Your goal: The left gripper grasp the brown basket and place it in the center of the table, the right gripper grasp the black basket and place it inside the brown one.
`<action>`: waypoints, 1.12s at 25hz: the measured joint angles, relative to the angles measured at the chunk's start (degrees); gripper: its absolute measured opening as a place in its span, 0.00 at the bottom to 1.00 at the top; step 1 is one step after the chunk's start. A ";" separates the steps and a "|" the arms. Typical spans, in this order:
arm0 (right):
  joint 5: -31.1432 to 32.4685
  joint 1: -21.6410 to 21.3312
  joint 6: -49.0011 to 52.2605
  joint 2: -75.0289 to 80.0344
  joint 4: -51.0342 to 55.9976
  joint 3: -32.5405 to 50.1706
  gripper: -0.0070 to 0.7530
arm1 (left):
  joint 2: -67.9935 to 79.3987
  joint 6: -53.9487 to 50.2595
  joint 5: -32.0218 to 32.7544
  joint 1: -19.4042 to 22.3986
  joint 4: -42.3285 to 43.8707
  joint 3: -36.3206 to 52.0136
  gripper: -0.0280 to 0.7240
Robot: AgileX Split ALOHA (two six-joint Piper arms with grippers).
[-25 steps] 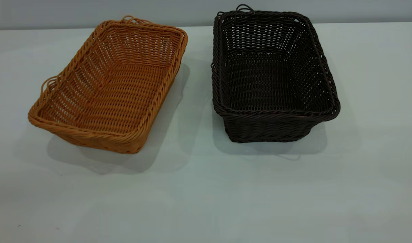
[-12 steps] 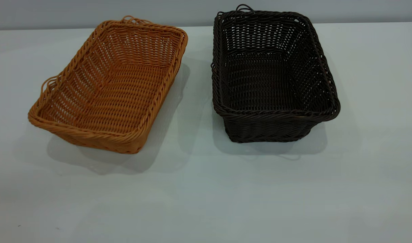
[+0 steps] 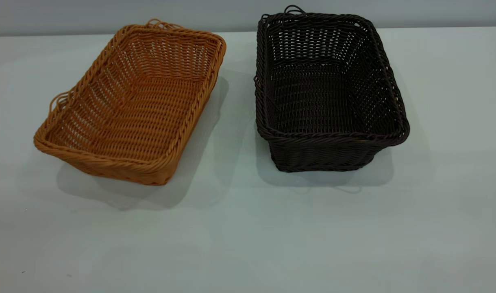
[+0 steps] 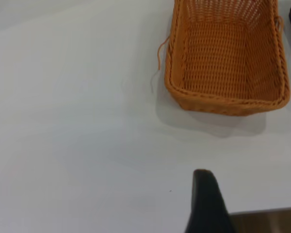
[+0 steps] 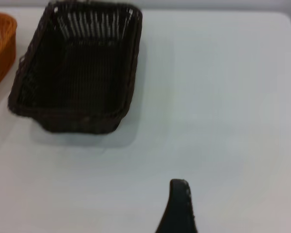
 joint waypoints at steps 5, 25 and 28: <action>-7.44 0.00 -4.50 14.63 12.55 -0.11 0.73 | 13.08 -0.01 -5.23 0.00 -0.35 -3.46 0.63; -30.83 19.08 -32.31 96.24 58.58 -14.06 0.78 | 60.91 5.71 -34.48 0.01 -0.37 -15.66 0.75; -32.39 19.03 -23.13 105.11 66.43 -18.61 0.78 | 62.35 5.71 -34.77 0.01 -0.37 -16.00 0.75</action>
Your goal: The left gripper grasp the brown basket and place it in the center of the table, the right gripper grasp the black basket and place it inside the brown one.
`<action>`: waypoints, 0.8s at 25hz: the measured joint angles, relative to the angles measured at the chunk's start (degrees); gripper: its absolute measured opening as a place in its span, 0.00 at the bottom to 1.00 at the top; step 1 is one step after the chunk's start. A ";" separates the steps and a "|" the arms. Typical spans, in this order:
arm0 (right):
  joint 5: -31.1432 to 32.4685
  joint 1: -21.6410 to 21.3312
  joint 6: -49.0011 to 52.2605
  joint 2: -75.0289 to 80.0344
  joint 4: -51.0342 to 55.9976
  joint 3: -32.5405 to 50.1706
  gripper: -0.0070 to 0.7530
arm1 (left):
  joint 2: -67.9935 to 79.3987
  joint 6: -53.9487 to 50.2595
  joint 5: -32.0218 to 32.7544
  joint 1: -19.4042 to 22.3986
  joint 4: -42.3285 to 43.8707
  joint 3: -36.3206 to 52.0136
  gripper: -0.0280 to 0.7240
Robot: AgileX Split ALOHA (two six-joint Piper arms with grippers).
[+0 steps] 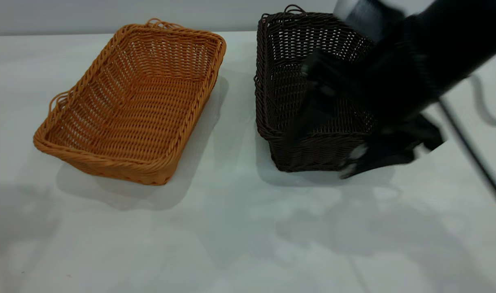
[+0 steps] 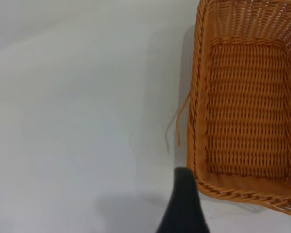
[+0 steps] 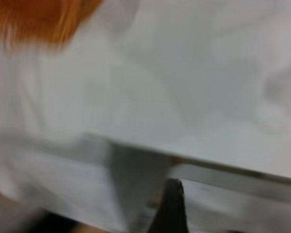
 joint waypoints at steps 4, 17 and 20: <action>-0.45 -0.06 3.58 8.33 22.04 -2.02 0.78 | 0.47 -0.06 -0.34 0.00 0.00 0.00 0.75; -16.35 0.56 17.27 14.25 33.07 -6.89 0.73 | 0.65 -0.18 -2.41 0.00 0.00 0.00 0.75; -20.47 1.49 21.66 16.02 33.14 -7.32 0.72 | 1.98 -1.32 -3.53 0.00 0.00 -0.02 0.75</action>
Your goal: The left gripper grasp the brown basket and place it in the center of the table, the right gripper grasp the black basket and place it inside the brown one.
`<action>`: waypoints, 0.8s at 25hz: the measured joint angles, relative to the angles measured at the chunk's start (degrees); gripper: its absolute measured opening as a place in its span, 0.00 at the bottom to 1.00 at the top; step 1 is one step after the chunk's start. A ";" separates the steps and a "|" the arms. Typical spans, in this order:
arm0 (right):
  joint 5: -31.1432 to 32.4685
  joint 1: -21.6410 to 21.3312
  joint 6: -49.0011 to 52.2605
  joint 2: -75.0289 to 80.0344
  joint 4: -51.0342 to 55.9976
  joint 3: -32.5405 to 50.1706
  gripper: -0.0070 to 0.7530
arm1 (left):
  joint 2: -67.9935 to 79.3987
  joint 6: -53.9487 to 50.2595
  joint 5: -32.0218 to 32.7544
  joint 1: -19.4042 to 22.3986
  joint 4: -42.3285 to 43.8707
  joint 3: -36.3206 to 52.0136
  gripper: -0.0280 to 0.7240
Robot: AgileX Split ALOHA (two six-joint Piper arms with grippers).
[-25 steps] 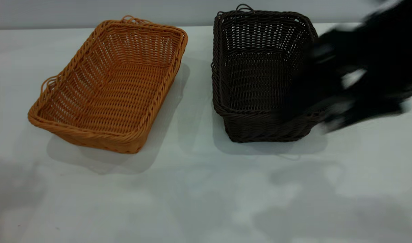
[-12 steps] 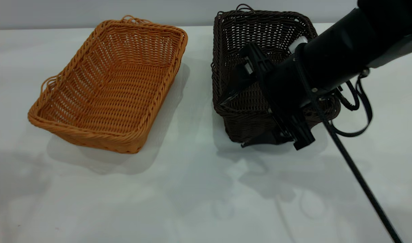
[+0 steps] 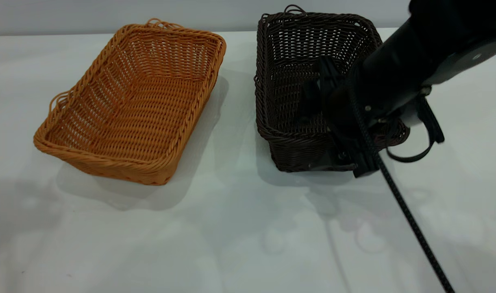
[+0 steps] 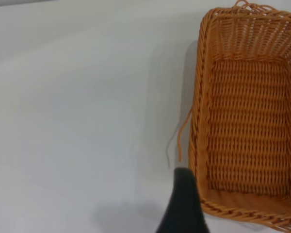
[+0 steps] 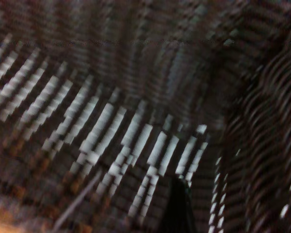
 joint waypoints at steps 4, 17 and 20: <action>-6.55 0.13 4.37 0.81 0.34 -1.03 0.71 | 4.70 -1.20 -0.41 0.00 0.00 0.00 0.75; -11.25 -0.23 4.39 1.90 0.65 -2.55 0.71 | 37.40 1.95 -0.87 0.00 -4.35 -16.28 0.75; -11.10 -0.23 4.39 1.90 0.65 -2.55 0.71 | 45.79 4.82 -0.04 0.00 -7.96 -23.48 0.75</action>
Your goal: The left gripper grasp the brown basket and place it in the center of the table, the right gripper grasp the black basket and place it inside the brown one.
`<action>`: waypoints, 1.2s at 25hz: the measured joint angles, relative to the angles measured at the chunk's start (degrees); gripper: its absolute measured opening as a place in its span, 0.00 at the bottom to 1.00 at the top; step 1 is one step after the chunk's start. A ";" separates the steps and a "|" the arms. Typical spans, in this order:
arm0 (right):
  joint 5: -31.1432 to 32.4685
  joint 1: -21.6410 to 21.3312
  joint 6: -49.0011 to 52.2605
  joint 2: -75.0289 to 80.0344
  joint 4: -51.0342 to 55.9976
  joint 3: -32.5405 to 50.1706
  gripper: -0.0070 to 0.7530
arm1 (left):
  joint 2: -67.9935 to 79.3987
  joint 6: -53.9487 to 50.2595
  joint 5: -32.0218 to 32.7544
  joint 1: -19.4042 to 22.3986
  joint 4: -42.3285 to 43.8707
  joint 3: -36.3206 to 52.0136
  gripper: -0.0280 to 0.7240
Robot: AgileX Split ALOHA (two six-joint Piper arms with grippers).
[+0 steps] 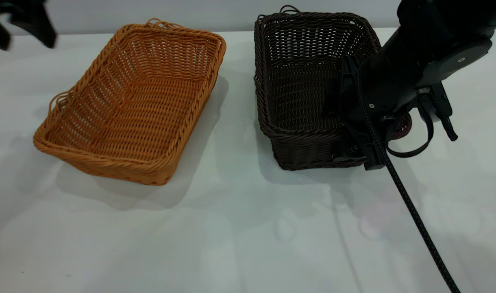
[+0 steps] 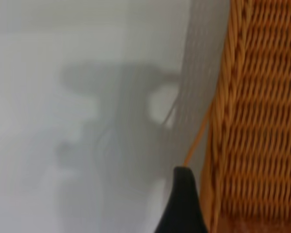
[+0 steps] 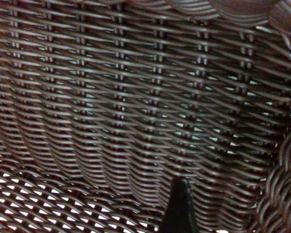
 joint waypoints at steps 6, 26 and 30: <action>0.39 0.00 -0.18 0.00 0.00 0.00 0.71 | 12.87 7.26 0.84 -0.29 -8.20 -10.13 0.75; -0.28 -0.19 -1.05 0.06 0.38 0.00 0.14 | 23.55 10.43 -2.07 -1.85 -9.16 -12.51 0.21; 0.39 -1.35 -1.39 -0.48 -0.05 0.05 0.13 | 23.55 10.50 -2.31 -2.05 -9.56 -12.51 0.15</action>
